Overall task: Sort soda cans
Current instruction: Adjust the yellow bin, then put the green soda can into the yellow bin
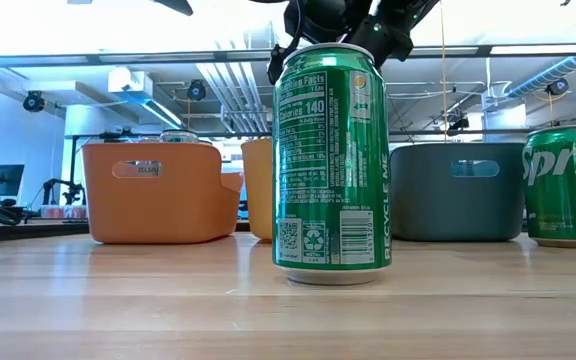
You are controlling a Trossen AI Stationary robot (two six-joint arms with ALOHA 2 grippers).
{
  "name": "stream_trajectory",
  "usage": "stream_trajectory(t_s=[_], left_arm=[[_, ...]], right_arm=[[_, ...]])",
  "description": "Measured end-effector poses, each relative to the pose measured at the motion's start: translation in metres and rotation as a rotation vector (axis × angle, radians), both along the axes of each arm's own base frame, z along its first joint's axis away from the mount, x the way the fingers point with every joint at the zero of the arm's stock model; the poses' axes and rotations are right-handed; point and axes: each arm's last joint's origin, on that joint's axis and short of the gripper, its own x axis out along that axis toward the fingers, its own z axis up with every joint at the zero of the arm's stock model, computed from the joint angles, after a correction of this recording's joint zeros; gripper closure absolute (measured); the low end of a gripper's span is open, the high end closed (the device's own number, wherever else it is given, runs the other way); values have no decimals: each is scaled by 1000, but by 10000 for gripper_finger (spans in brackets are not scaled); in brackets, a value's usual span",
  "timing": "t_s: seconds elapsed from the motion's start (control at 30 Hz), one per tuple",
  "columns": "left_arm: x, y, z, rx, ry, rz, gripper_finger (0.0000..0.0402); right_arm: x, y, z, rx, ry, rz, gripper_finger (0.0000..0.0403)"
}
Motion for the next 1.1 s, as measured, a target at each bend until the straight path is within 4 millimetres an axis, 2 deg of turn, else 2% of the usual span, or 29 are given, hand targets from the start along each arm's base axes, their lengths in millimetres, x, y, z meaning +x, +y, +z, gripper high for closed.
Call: stream_trajectory(t_s=[0.53,0.63,0.77,0.9,1.0,1.1], left_arm=[[0,0,0,0,1,0,198],[0,0,0,0,1,-1,198],[0,0,0,16,-6,11,198],[0,1,0,20,-6,11,198],[-1,-1,3,19,-11,1,198],[-3,-6,10,28,-27,-32,198]], right_arm=[[-1,0,-1,7,14,0,387],[-1,1,-1,11,9,-3,367],[0,1,4,19,-16,-20,317],[1,2,23,28,-25,-29,255],[-4,11,50,11,-28,8,212],[-14,32,84,-2,-99,80,176]])
